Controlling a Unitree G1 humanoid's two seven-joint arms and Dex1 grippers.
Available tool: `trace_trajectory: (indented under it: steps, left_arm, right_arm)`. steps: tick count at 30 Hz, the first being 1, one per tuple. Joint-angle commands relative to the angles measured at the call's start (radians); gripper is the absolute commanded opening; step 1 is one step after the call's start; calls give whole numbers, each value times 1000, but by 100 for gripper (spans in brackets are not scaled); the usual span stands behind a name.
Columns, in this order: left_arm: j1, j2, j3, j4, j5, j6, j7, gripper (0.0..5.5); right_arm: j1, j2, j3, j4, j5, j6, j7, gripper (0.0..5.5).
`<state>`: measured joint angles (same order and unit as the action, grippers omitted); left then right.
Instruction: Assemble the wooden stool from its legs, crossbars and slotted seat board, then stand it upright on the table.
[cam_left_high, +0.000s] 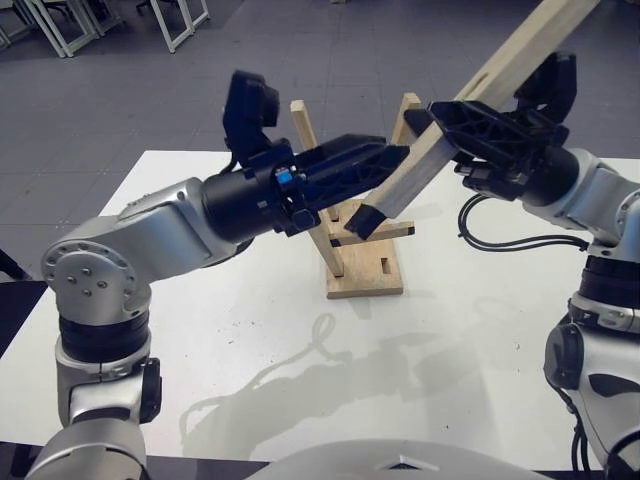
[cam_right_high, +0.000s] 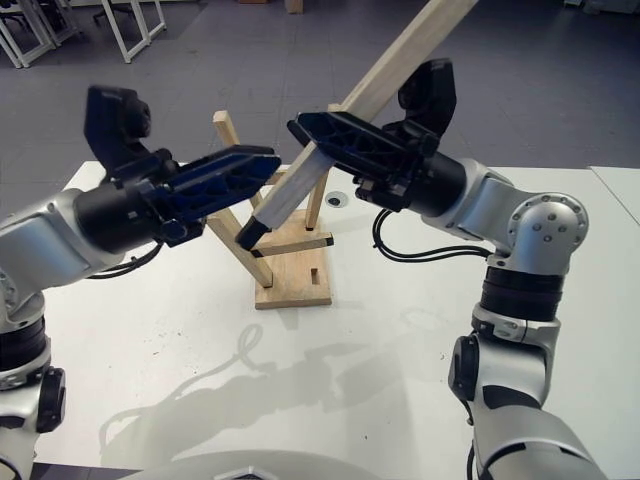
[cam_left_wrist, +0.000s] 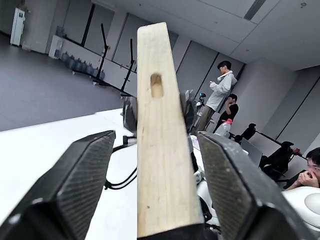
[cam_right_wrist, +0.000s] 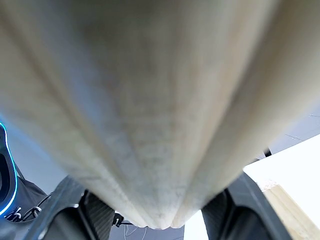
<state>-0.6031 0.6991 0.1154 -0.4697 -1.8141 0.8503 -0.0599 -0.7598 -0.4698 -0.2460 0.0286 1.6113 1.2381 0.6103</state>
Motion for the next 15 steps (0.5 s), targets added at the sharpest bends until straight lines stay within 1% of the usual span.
trace_trajectory:
  steps: [1,3,5,7,8,10,11,13,15]
  left_arm:
    - [-103,110,136,108,93,-33,-56,326]
    - [-120,144,208,173,148,-65,-71,326]
    - [-103,172,265,218,219,-89,-64,326]
    - [-16,185,266,215,345,-95,-77,326]
    - [67,190,238,199,437,-95,-87,326]
    - [263,192,123,180,664,-111,-90,326]
    - [348,160,54,191,764,-134,-74,326]
    - [431,85,-70,222,919,-165,-45,326]
    - [436,-15,-162,284,1041,-201,-47,326]
  right_arm:
    - [10,-58,-5,5,-60,0,43,203]
    - [1,-89,-13,27,-113,-22,72,203]
    - [-11,-125,-8,52,-220,-83,115,203]
    - [-15,-171,11,75,-357,-179,184,203]
    - [-17,-190,24,98,-426,-232,214,203]
    - [-26,-216,56,161,-561,-340,271,203]
    - [-20,-217,83,191,-633,-404,294,203]
    - [-9,-200,130,261,-755,-513,321,203]
    - [15,-166,199,341,-897,-654,356,203]
